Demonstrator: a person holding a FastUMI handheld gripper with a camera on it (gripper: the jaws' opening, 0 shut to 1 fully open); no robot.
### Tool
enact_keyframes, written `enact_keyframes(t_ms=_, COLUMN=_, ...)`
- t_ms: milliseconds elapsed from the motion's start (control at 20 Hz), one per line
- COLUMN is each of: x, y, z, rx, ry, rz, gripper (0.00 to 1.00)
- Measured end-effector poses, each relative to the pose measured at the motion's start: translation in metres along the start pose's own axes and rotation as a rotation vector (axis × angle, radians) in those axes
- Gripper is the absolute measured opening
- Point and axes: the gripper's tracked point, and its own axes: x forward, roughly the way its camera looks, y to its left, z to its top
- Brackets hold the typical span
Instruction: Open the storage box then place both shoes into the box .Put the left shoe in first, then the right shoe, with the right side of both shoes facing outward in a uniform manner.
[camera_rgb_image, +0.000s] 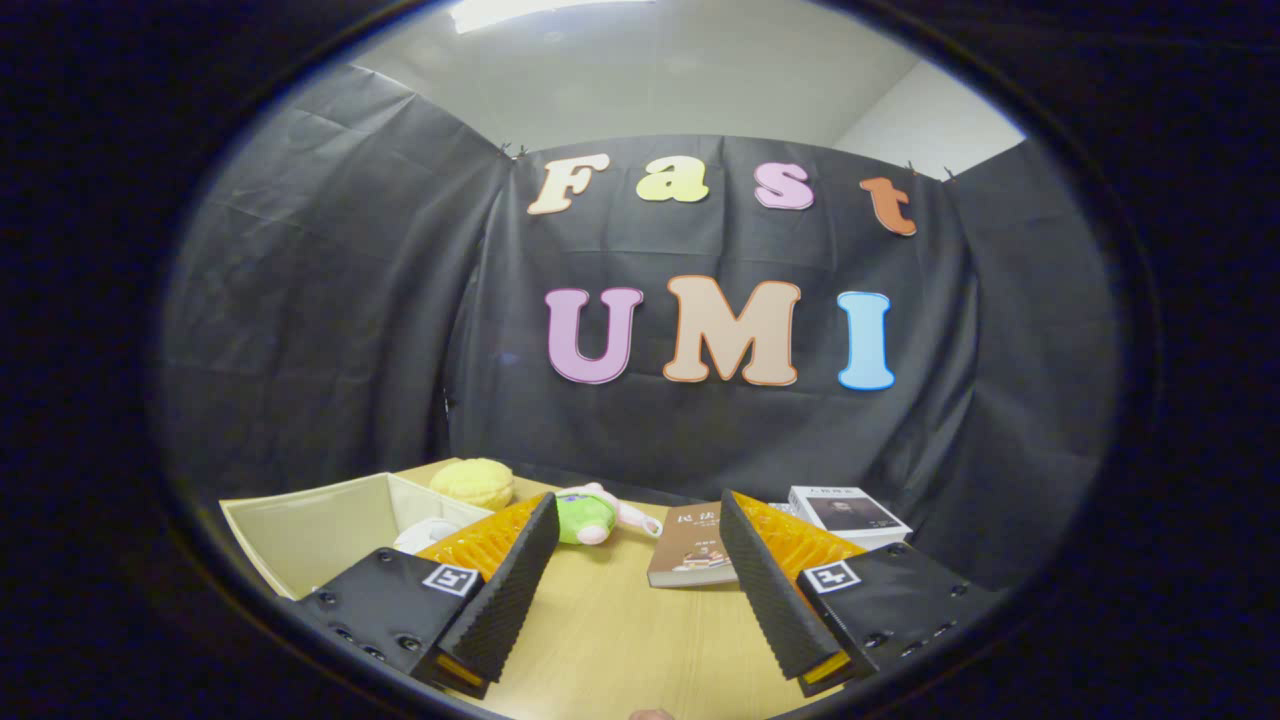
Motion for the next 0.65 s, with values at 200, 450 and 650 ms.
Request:
enact_keyframes(t_ms=200, x=-0.008, y=-0.006, z=-0.012, rx=-0.018, ry=0.006, rz=-0.009, gripper=1.0)
enact_keyframes(t_ms=450, x=-0.015, y=-0.022, z=-0.012, rx=0.04, ry=0.006, rz=-0.044, gripper=1.0)
enact_keyframes(t_ms=650, x=-0.025, y=-0.039, z=-0.016, rx=0.065, ry=0.004, rz=-0.039, gripper=1.0)
